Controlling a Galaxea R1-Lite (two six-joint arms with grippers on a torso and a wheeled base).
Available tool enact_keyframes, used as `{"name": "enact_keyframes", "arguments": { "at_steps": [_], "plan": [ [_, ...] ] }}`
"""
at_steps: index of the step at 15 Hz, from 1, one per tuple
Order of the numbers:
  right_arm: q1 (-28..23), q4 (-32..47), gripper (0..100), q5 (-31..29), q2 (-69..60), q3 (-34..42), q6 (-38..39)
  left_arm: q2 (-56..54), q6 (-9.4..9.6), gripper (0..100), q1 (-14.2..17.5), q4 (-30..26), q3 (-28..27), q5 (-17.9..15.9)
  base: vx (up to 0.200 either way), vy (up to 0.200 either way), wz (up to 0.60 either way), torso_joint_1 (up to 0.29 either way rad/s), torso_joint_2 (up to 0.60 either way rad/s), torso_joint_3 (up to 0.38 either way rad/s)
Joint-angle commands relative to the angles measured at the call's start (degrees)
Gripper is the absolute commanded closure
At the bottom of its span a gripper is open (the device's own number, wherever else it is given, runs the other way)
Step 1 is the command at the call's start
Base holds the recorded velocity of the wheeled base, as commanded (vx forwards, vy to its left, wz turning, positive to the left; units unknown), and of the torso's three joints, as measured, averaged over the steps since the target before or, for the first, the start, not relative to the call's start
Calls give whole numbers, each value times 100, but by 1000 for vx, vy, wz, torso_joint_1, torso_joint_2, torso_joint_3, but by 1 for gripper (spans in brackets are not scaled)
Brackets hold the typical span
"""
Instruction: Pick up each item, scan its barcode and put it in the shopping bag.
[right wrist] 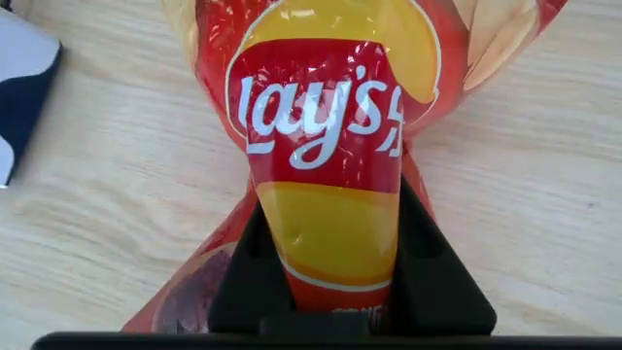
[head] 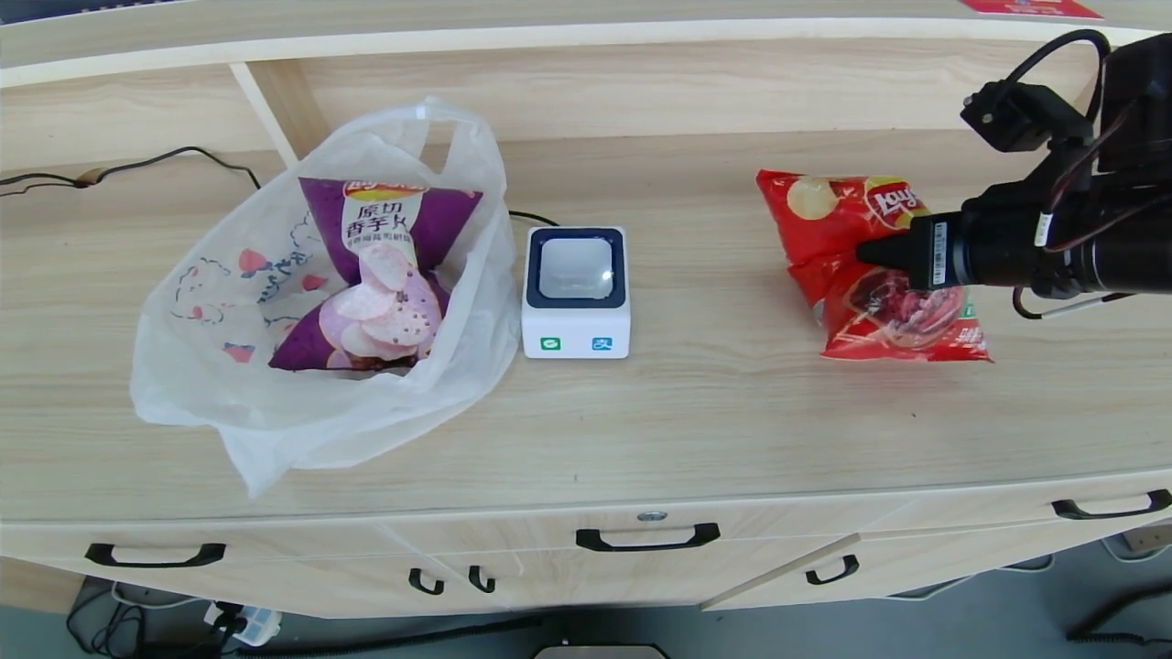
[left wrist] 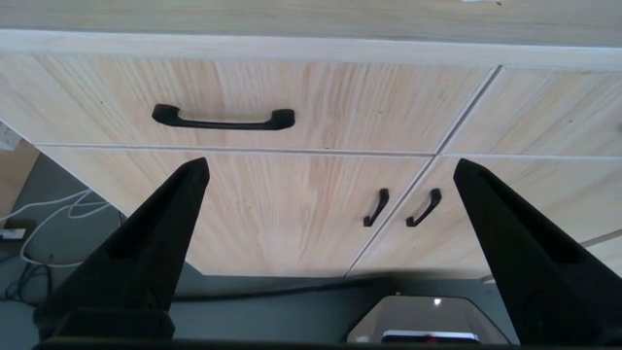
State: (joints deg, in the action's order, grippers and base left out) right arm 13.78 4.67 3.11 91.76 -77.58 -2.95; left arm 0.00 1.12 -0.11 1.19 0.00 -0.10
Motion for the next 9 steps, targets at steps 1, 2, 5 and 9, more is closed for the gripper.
{"name": "enact_keyframes", "arguments": {
  "at_steps": [1,2,5,9],
  "plan": [
    [64,-27,100,76,-396,50,198,9,2,0,2,4,0,1,0,0,0,0,0,0],
    [196,-27,100,67,-545,112,524,9,2,0,2,-5,0,1,0,0,0,0,0,0],
    [582,-238,100,32,-1125,718,1754,9,2,0,2,-5,0,1,0,0,0,0,0,0],
    [1417,-2137,100,-232,-1626,2423,2352,9,2,0,2,-5,0,1,0,0,0,0,0,0]
  ]
}}
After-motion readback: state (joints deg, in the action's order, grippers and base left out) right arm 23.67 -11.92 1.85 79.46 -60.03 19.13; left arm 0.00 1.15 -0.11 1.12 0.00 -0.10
